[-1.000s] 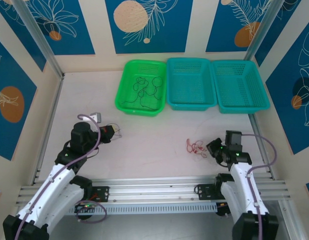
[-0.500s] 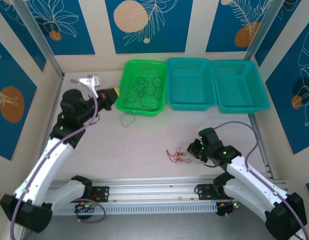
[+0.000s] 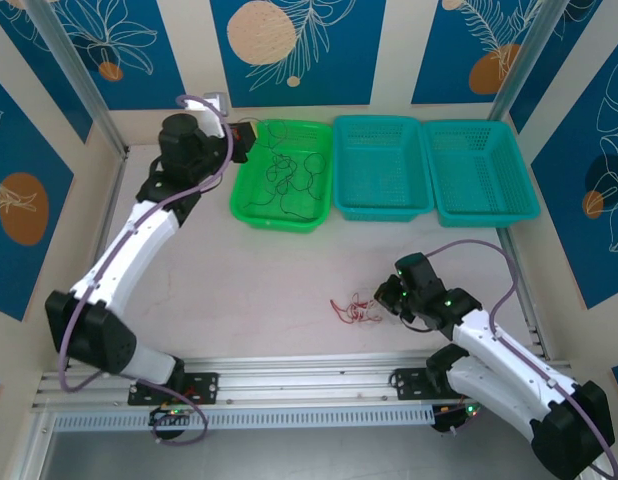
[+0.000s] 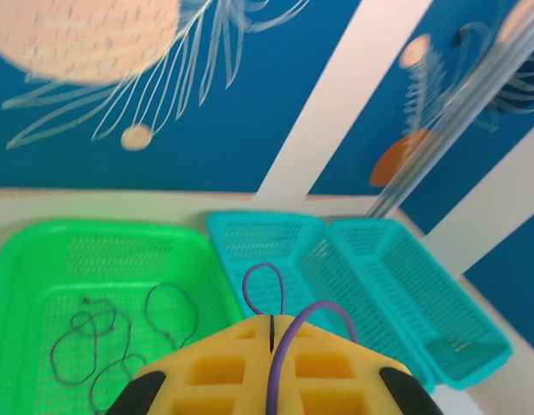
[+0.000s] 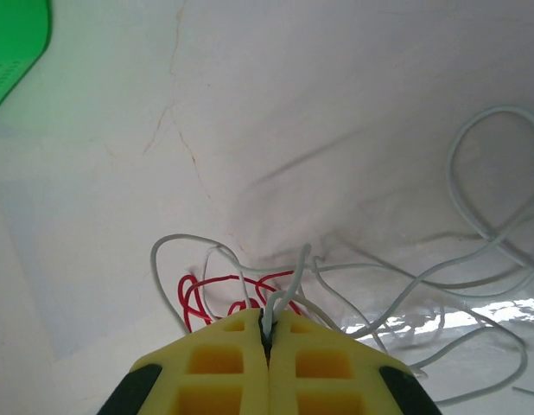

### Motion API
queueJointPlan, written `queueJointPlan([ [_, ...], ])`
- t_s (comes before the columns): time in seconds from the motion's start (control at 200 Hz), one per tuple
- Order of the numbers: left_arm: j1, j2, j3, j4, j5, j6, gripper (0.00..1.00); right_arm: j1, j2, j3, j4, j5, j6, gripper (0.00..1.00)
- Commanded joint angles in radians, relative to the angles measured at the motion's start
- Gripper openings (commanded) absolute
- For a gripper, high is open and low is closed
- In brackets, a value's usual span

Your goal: Untangle the cables

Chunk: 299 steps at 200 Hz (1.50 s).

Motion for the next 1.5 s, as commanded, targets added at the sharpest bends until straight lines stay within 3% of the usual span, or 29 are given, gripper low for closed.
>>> queueJointPlan([
  [0.0, 0.006, 0.051, -0.043, 0.035, -0.073, 0.014, 0.00, 0.010, -0.052, -0.014, -0.058, 0.035, 0.028, 0.00],
  [0.1, 0.006, 0.102, -0.111, 0.079, -0.090, 0.006, 0.00, 0.011, -0.095, -0.039, -0.069, 0.039, 0.040, 0.00],
  [0.245, 0.001, 0.179, -0.080, -0.084, -0.144, 0.039, 0.34, 0.011, -0.124, -0.051, -0.086, 0.040, 0.042, 0.00],
  [0.405, -0.001, 0.157, -0.094, -0.148, -0.188, 0.057, 0.48, 0.011, -0.123, -0.052, -0.079, 0.044, 0.043, 0.00],
  [0.545, -0.006, 0.079, -0.108, -0.182, -0.167, 0.057, 0.49, 0.011, -0.112, -0.052, -0.058, 0.045, 0.043, 0.00],
  [0.725, -0.057, -0.099, -0.232, -0.106, -0.026, -0.007, 0.49, 0.012, -0.082, -0.039, -0.033, 0.028, 0.019, 0.00],
  [0.88, -0.173, -0.268, -0.422, 0.023, 0.053, -0.061, 0.49, 0.016, -0.039, -0.010, 0.037, -0.021, -0.034, 0.00],
  [1.065, -0.353, -0.415, -0.610, 0.040, 0.121, 0.037, 0.51, 0.034, 0.028, 0.044, 0.121, -0.089, -0.102, 0.00],
  [1.33, -0.453, -0.378, -0.806, 0.175, 0.235, 0.049, 0.54, 0.143, 0.172, 0.134, 0.234, -0.158, -0.264, 0.00],
  [1.49, -0.469, -0.281, -0.858, 0.234, 0.211, 0.105, 0.61, 0.214, 0.270, 0.194, 0.253, -0.200, -0.330, 0.00],
])
